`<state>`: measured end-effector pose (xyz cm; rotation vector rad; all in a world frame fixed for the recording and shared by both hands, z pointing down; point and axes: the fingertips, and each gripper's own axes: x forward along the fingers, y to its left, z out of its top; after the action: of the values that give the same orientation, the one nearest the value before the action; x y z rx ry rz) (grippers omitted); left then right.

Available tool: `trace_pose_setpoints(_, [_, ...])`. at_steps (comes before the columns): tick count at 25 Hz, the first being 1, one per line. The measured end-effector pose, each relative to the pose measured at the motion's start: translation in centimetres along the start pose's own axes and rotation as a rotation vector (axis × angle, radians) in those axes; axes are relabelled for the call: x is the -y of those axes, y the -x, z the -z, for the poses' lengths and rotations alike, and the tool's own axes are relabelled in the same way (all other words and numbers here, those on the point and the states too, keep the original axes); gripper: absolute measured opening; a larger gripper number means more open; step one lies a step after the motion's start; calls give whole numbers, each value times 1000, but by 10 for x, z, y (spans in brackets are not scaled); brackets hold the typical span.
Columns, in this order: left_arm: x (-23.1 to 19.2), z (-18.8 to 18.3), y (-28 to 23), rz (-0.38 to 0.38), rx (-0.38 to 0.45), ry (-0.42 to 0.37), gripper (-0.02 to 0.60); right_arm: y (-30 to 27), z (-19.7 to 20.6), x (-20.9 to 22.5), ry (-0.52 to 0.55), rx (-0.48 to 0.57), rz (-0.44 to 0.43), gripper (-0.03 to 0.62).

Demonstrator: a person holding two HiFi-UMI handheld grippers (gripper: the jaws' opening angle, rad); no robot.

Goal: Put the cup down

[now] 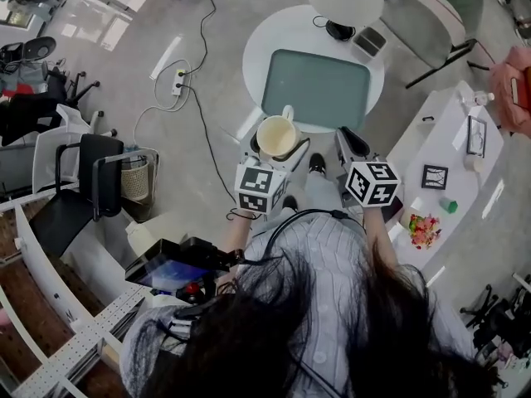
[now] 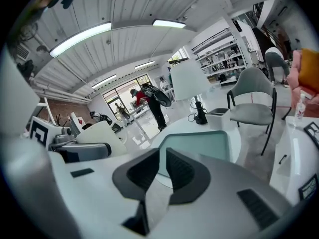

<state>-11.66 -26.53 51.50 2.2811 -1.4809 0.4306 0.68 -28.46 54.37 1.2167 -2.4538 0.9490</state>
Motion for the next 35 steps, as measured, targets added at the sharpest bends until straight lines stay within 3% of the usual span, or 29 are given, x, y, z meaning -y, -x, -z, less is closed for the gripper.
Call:
trace_pose_setpoints(12, [1,26,-88,36,-67,-5,457,-17,1,46,-41,-69,28,58])
trace_pose_setpoints(18, [-3,36,-128,25,-83,-73,457,-21,8,62,-63,-118,32,58])
trace_pose_setpoints(35, [-33,78,-217,-54,-115,-172,457,-45,-3,91,-62,-170,32,58])
